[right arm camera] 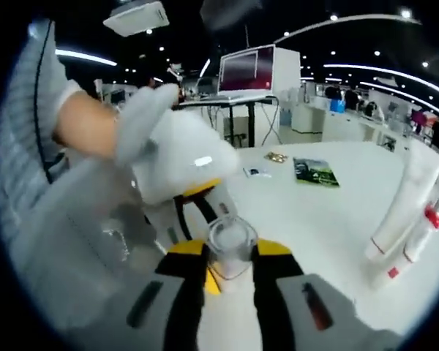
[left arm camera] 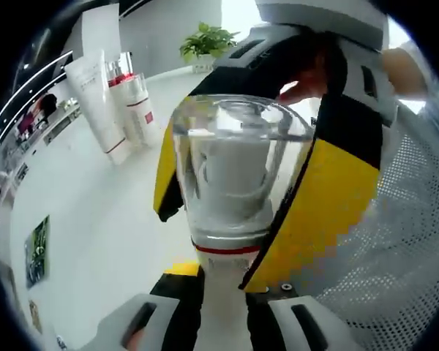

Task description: Arrange the skincare products in the storage area until every visible bottle or jar stands upright without overlapping.

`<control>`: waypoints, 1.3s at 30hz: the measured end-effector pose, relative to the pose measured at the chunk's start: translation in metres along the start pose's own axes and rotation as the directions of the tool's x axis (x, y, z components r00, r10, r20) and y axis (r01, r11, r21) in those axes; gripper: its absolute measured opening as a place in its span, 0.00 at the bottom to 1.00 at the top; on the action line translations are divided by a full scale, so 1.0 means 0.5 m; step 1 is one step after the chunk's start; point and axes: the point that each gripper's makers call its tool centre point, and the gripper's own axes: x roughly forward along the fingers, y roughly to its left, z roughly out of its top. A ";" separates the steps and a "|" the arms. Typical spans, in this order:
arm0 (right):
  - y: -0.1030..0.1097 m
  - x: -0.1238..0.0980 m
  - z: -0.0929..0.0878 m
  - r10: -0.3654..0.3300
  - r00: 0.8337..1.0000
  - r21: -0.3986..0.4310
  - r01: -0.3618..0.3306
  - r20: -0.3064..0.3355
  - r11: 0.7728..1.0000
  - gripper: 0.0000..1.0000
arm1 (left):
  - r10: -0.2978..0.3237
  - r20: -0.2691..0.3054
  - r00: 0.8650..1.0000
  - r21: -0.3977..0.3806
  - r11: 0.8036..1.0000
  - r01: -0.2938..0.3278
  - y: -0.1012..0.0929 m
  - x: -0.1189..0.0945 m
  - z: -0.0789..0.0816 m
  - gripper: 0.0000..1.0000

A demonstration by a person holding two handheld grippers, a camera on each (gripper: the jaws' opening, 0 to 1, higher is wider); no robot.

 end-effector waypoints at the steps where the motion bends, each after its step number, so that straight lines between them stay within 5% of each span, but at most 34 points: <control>1: 0.002 0.001 0.000 0.003 1.000 -0.005 -0.003 0.001 1.000 0.24 | -0.003 0.001 1.000 -0.001 1.000 0.003 -0.001 0.000 0.000 0.23; 16: 0.004 0.007 -0.002 0.005 1.000 -0.025 -0.005 0.011 1.000 0.24 | 0.010 -0.004 1.000 -0.020 1.000 -0.010 0.006 -0.001 0.000 0.32; 27: 0.003 0.011 -0.004 -0.002 1.000 -0.047 0.003 0.005 0.999 0.24 | 0.006 -0.061 0.998 -0.014 1.000 -0.007 0.013 -0.015 -0.019 0.32; 39: -0.059 0.002 -0.011 -0.107 0.994 0.000 0.107 0.022 0.994 0.24 | 0.047 -0.060 0.997 -0.034 0.998 -0.049 0.030 -0.015 -0.018 0.31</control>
